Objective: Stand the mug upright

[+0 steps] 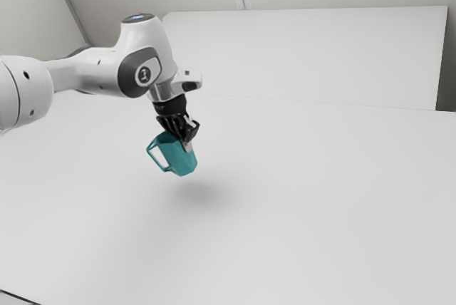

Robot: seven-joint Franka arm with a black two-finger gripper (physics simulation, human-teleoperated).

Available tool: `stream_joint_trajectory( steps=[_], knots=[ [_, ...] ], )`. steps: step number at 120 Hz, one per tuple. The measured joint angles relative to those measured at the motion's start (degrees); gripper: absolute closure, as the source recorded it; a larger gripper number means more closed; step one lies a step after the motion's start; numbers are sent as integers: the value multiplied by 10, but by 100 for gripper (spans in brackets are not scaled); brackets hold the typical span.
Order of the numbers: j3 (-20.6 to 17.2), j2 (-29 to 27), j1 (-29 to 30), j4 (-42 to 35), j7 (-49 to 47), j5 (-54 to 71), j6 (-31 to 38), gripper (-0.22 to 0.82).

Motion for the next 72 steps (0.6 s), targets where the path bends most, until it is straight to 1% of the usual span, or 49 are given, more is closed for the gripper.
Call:
stream_joint_trajectory(
  steps=[25,68,72],
  knots=[
    [0,40,-9,-1,-19,9,20,78],
    [1,71,-9,-5,-42,23,41,78],
    [0,71,-9,-5,-43,24,42,77]
  ],
)
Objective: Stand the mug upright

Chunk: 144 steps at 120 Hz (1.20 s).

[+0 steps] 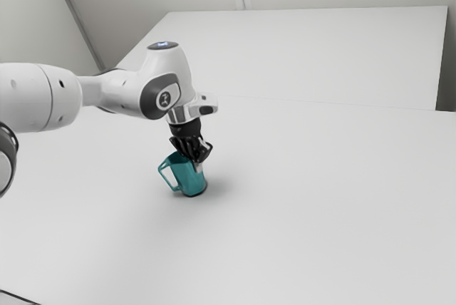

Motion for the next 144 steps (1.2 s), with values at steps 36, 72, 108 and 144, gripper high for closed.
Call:
stream_joint_trajectory(
  steps=[36,72,108,144],
  knots=[
    [-1,-37,-1,1,-4,-6,-8,23],
    [-1,-65,0,101,-6,-29,-95,6],
    [0,-34,8,246,-7,-29,-179,1],
    [1,-34,11,259,-7,-24,-226,0]
  ],
)
